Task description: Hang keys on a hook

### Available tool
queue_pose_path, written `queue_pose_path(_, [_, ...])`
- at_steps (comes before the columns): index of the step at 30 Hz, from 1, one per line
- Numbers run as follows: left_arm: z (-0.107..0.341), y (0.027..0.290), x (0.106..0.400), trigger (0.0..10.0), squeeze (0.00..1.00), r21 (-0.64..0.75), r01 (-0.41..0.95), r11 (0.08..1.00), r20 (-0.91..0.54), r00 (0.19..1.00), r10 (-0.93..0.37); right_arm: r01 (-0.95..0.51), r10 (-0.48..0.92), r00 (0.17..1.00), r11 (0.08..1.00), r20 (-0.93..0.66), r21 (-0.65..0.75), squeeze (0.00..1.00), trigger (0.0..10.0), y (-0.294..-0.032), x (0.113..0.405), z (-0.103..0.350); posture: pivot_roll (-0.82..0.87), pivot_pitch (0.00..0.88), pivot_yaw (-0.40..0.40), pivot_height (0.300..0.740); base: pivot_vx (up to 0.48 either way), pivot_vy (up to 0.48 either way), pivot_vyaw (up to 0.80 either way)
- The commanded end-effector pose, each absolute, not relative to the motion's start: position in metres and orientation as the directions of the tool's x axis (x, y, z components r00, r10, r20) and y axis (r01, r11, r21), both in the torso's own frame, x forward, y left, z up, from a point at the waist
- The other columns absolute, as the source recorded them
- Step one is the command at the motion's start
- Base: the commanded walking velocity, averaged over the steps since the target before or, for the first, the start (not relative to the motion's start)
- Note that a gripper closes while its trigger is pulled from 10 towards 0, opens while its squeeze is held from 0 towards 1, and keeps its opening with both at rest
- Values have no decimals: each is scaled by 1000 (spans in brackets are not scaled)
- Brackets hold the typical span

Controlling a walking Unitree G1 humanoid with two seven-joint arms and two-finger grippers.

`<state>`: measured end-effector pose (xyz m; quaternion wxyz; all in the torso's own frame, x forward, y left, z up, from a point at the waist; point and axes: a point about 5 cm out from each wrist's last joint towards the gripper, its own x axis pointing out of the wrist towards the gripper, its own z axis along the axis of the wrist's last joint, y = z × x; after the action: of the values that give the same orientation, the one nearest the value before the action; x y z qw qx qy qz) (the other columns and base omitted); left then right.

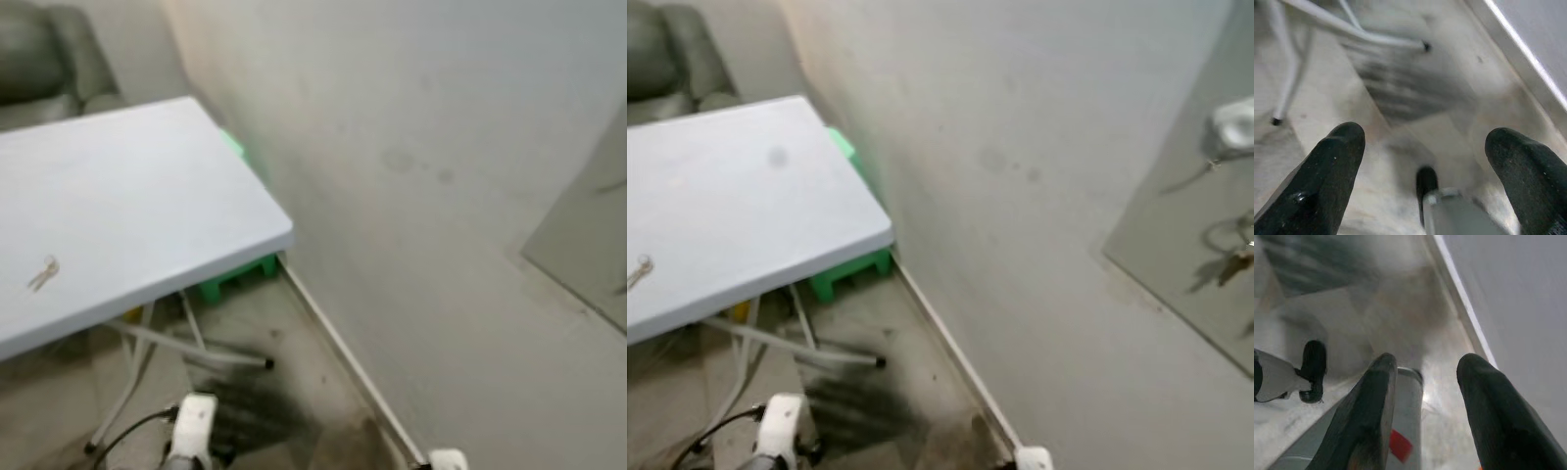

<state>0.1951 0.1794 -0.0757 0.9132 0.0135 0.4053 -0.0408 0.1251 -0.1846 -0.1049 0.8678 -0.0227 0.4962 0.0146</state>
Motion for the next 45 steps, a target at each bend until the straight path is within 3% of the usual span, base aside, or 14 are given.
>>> queue_pose_path(1, [-79, 175, 190, 10000, 0, -18, 83, 996, -752, 656, -69, -35, -10, 483, 999, -876, -30, 0, 10000, -190, 118, -107, -44, 0, 29, 740, 0, 0, 800])
queue_pose_path(23, [-81, 177, 186, 10000, 0, -41, 38, 998, -759, 649, -55, 5, -15, 490, 1000, -872, -15, 0, 10000, -188, 119, -107, -45, 0, 33, 740, 0, 0, 800])
queue_pose_path(33, [-81, 177, 185, 10000, 0, -52, 26, 998, -764, 643, -56, 43, -16, 492, 999, -870, 6, 0, 10000, -188, 118, -107, -46, 0, 34, 740, 0, 103, 0])
queue_pose_path(45, [-82, 179, 185, 10000, 0, -55, 24, 998, -764, 643, -58, 44, -12, 487, 999, -874, 11, 0, 10000, -187, 115, -108, -47, 0, 40, 740, 0, 464, 0])
